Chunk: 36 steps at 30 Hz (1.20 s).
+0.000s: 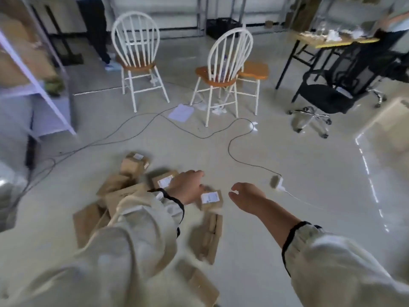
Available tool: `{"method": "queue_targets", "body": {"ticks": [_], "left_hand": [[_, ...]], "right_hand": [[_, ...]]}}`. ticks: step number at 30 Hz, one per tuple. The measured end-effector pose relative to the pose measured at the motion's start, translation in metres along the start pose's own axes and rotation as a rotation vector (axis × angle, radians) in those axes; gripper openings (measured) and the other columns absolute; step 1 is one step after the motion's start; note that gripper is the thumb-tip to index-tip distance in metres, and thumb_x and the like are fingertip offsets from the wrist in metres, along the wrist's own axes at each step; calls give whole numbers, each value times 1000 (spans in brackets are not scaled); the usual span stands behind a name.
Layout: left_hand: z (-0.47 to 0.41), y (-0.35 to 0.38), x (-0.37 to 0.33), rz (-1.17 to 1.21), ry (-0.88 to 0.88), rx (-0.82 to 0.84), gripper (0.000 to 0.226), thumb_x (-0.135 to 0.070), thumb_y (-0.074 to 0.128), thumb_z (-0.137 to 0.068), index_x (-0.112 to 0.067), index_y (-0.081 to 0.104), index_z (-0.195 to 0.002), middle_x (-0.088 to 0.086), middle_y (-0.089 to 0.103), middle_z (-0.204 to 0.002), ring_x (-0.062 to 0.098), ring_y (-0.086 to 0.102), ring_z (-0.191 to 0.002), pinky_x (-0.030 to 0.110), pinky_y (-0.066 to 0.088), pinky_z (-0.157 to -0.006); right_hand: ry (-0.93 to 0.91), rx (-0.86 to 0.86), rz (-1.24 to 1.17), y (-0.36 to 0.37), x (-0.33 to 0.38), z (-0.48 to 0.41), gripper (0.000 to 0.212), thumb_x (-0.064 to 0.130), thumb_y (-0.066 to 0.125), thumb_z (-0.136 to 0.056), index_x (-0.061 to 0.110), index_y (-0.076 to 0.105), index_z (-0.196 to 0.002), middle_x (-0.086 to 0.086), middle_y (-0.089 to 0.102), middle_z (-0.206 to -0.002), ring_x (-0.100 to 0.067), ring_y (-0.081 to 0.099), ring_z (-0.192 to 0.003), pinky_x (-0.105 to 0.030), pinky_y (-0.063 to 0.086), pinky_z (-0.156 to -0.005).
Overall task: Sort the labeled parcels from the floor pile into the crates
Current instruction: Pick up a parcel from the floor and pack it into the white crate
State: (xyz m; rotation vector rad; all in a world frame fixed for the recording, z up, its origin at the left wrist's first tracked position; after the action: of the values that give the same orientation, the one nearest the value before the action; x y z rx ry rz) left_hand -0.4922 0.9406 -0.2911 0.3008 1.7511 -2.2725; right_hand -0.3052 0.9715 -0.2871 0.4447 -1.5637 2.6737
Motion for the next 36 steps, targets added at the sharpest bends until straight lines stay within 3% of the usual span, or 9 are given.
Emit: {"method": "queue_targets", "body": {"ticks": [2,7,11,15,19,25,28,31,36], "left_hand": [[-2,30,32,28,-82,31,34,-36,33,-84,-22,52,-108,4,58,-119,29,56,-114,40,47,-89],[-7,114,87,120,-242,39,43,-30,42,-93,-19,44,-136,7,51,-134,28,51,-120,39,44,-96],[-40,225,114,80,-215,112,44,-31,41,-96,-20,40,-138,5,48,-137,27,49,-122,38,42,-95],[-87,362,127,82,-171,182,43,-30,40,-96,-22,40,-139,3,48,-137,25,50,-121,38,42,-95],[-142,492,143,86,-145,218,42,-33,41,-94,-20,43,-134,4,52,-131,27,51,-116,38,44,-90],[-191,632,172,59,-94,285,44,-39,47,-91,-21,49,-131,3,53,-133,27,52,-119,39,44,-95],[-205,664,184,-8,-25,290,46,-42,48,-90,-19,48,-131,4,56,-127,26,55,-113,38,48,-89],[-212,670,192,-44,0,265,45,-45,47,-90,-18,50,-127,4,58,-122,26,57,-109,36,49,-85],[-212,682,188,106,-42,355,41,-40,46,-92,-18,51,-126,4,58,-123,25,56,-111,37,48,-90]], "right_hand": [[-50,42,18,25,14,-24,39,34,40,-96,20,52,-131,-3,53,-134,-23,52,-118,-28,43,-88],[-68,138,-60,119,17,-85,32,32,40,-94,23,59,-118,-7,59,-123,-27,58,-100,-28,43,-76],[-29,211,-59,226,-17,-144,22,29,39,-93,19,58,-100,-4,58,-103,-22,56,-86,-26,40,-65],[30,280,-32,347,-81,-209,23,26,39,-95,19,60,-97,-3,58,-102,-21,55,-86,-27,42,-65],[41,250,59,445,-142,-277,34,24,39,-96,10,58,-120,-10,59,-121,-29,58,-108,-33,47,-83],[120,249,80,555,-213,-345,40,31,37,-99,6,53,-125,-8,57,-123,-26,58,-107,-31,50,-78],[178,253,-63,596,-226,-360,50,54,37,-95,10,58,-106,-5,61,-102,-22,59,-93,-31,50,-82],[251,236,-244,613,-229,-364,45,52,34,-96,14,55,-83,-4,56,-87,-19,56,-83,-31,48,-80],[327,246,-430,621,-239,-355,43,49,36,-97,11,54,-102,-13,61,-112,-29,62,-101,-36,51,-89]]}}
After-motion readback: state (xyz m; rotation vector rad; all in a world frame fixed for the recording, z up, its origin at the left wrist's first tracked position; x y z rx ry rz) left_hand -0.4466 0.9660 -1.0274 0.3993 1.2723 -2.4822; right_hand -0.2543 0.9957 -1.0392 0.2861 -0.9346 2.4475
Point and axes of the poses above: each hand's wrist, its own z-axis away from the middle knuckle, its own y-axis out of the palm, x = y × z, the point moved 1 cm from there along -z, towards the middle knuckle
